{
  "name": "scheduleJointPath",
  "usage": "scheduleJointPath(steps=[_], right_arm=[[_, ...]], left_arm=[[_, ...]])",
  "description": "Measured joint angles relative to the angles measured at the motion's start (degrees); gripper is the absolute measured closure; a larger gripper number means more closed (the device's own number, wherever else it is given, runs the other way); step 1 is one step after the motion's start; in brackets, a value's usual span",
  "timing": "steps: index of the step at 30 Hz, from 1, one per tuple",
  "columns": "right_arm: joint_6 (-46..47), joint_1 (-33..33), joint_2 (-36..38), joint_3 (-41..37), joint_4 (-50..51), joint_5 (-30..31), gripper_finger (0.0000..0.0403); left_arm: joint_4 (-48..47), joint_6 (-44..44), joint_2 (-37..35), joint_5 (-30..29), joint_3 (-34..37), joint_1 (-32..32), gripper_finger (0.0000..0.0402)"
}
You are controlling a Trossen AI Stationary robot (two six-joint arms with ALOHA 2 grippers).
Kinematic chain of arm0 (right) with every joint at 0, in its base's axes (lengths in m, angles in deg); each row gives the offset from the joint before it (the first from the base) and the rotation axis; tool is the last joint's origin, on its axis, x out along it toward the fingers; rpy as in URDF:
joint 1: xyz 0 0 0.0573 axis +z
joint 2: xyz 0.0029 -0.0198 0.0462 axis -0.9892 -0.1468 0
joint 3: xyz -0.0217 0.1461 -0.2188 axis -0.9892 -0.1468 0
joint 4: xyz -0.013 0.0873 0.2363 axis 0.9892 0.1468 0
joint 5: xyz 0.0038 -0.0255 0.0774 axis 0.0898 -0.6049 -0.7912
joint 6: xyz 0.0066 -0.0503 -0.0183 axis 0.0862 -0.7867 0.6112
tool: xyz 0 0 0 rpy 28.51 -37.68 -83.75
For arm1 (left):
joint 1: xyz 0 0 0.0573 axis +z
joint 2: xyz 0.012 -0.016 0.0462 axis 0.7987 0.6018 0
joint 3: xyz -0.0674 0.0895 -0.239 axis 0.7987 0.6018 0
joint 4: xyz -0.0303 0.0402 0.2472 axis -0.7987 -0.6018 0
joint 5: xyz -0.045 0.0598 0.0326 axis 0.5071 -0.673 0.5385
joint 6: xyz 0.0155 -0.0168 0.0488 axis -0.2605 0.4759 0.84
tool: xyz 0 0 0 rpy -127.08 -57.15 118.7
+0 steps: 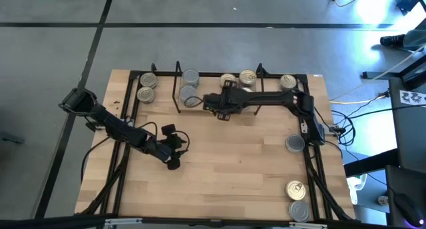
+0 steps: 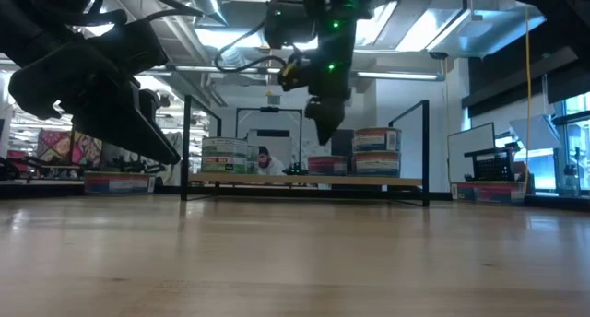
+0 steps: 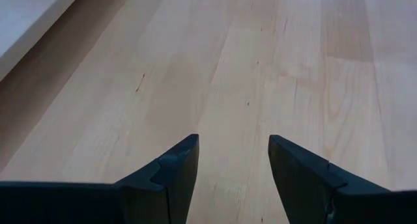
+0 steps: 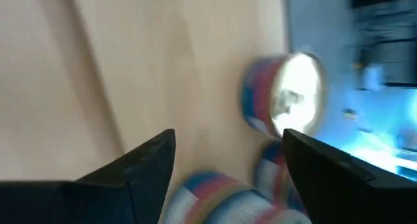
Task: Stack canned seafood by type on shelf
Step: Adjust the bottom-right stacked blue pink tuna cans on the shelf
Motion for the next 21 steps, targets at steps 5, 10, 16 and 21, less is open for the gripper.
scheduleJointPath(steps=[5,10,16,21], right_arm=[[1.4,0.7,-1.2,-2.9,0.1,5.8,0.0121],[3.4,-0.3,-1.5,-5.8,-1.8,7.6,0.0121],[3.7,-1.7,-1.8,-7.8,-2.4,10.0,0.0121],[3.7,-2.0,-1.8,-8.3,-1.0,10.0,0.0121]], left_arm=[[0.2,0.0,0.0,0.0,0.0,0.0,0.0218],[1.1,0.5,0.0,0.0,-0.1,0.0,0.0218],[1.2,0.6,0.0,0.0,-0.1,0.0,0.0218],[1.2,0.6,0.0,0.0,-0.1,0.0,0.0218]])
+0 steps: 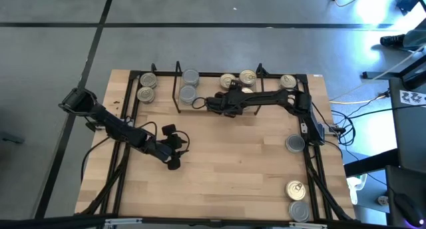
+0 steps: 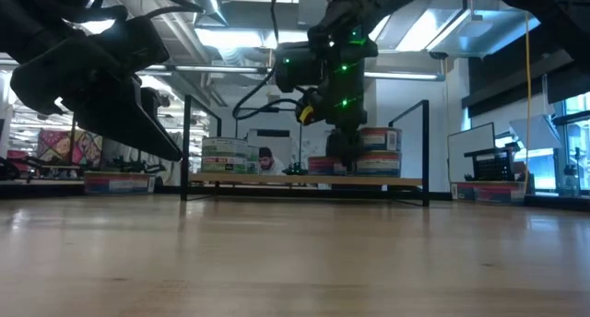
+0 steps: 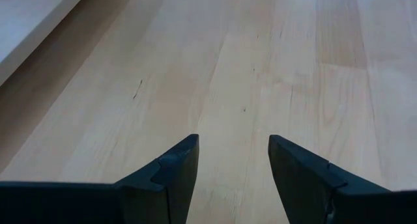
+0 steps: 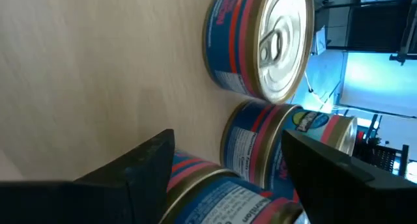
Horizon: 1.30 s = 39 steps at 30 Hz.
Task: Stack canned seafood by type on shelf
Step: Adjust the bottom-right stacked blue pink tuna cans on the shelf, then stack the blue pink tuna can on top of the other blue pink tuna can on the shelf
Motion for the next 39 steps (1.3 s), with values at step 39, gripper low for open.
scheduleJointPath(steps=[39], right_arm=[[31.1,31.4,13.6,3.6,28.4,-17.6,0.0121]], left_arm=[[0.1,-0.1,0.0,0.0,0.1,0.0,0.0218]])
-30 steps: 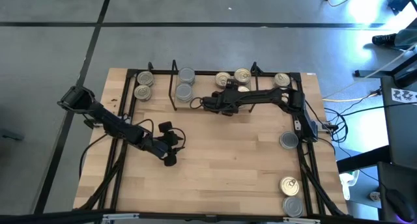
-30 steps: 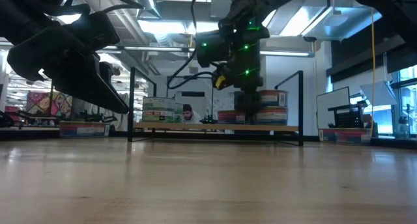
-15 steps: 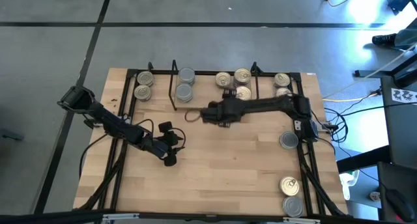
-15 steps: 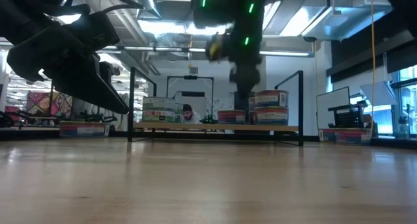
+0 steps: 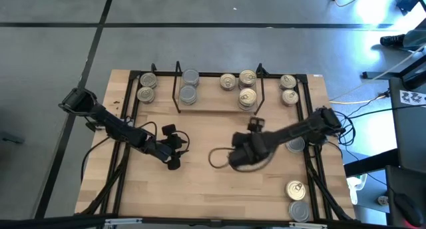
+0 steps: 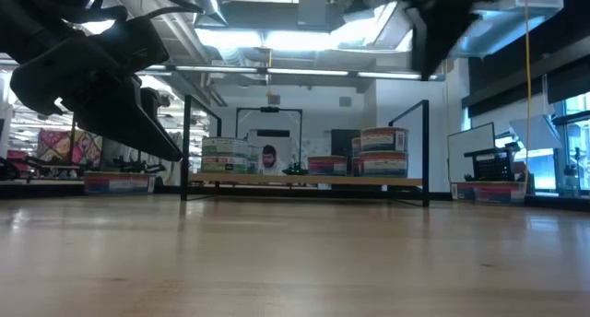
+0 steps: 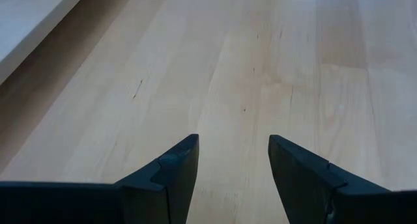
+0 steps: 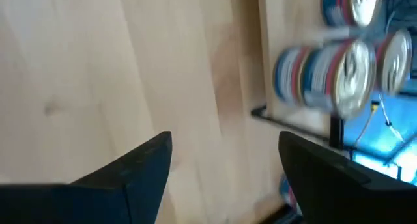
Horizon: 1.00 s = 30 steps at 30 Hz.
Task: Stack canned seafood by type on shelf
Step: Stack the blue pink tuna can on top of the other blue pink tuna can on the shelf
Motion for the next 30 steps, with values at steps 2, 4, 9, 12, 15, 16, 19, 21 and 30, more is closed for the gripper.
scheduleJointPath(steps=[2,4,9,12,15,16,19,21,30], right_arm=[[4.6,2.2,1.8,-2.7,1.5,-0.7,0.0121],[9.1,4.3,4.3,-6.4,1.4,-2.8,0.0121],[20.2,10.1,10.2,-15.6,-2.6,-14.4,0.0121],[28.4,14.7,12.8,-19.6,-6.6,-23.1,0.0121],[37.2,19.6,13.6,-21.7,-8.9,-30.5,0.0121],[40.3,21.1,13.6,-22.1,-8.8,-33.1,0.0121],[48.2,25.7,13.6,-23.4,-10.3,-38.7,0.0121],[51.5,28.5,13.5,-24.9,-12.8,-40.2,0.0121],[61.0,36.1,13.5,-32.6,-27.0,-41.1,0.0121]], left_arm=[[0.0,0.0,0.0,0.0,0.0,0.0,0.0218],[0.1,-0.1,0.0,0.0,0.0,0.0,0.0218],[0.1,-0.2,0.0,0.0,0.0,0.0,0.0218],[0.3,-0.5,0.0,0.0,0.0,0.0,0.0218],[0.3,-0.6,0.0,0.0,0.0,0.0,0.0218],[0.3,-0.6,0.0,0.0,0.0,0.0,0.0218],[0.3,-0.4,0.0,0.0,0.0,0.0,0.0218],[0.5,0.2,0.0,0.0,0.0,0.2,0.0218],[2.9,0.5,0.0,0.0,0.0,0.4,0.0218]])
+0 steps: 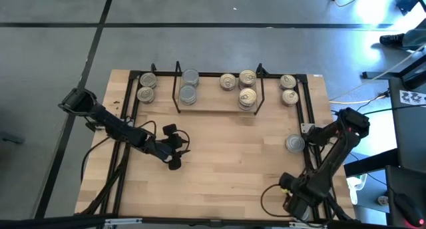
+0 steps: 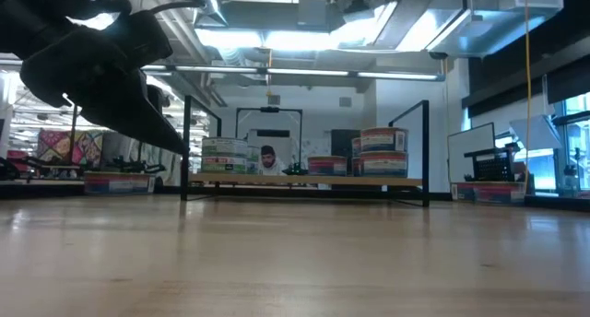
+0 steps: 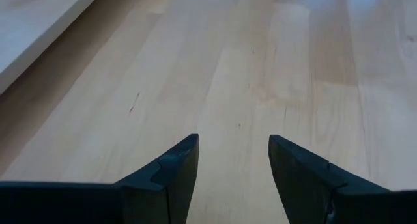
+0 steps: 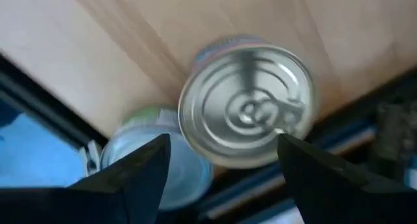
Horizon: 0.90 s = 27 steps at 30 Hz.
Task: Stack canned seafood by type on shelf
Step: Stack the blue pink tuna can on top of the other blue pink tuna can on the shelf
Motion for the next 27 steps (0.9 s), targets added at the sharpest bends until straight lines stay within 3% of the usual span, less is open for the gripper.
scheduleJointPath(steps=[11,17,27], right_arm=[[-1.1,0.1,0.3,-7.7,-7.8,0.9,0.0165],[-2.9,-1.4,0.2,-7.8,-10.4,7.9,0.0177],[-10.0,-9.8,0.0,-7.9,-11.1,23.1,0.0178]], left_arm=[[0.0,0.4,0.0,0.0,0.0,0.0,0.0218],[0.0,0.2,0.0,0.0,0.0,0.0,0.0218],[0.0,0.1,0.0,0.0,0.0,0.0,0.0218]])
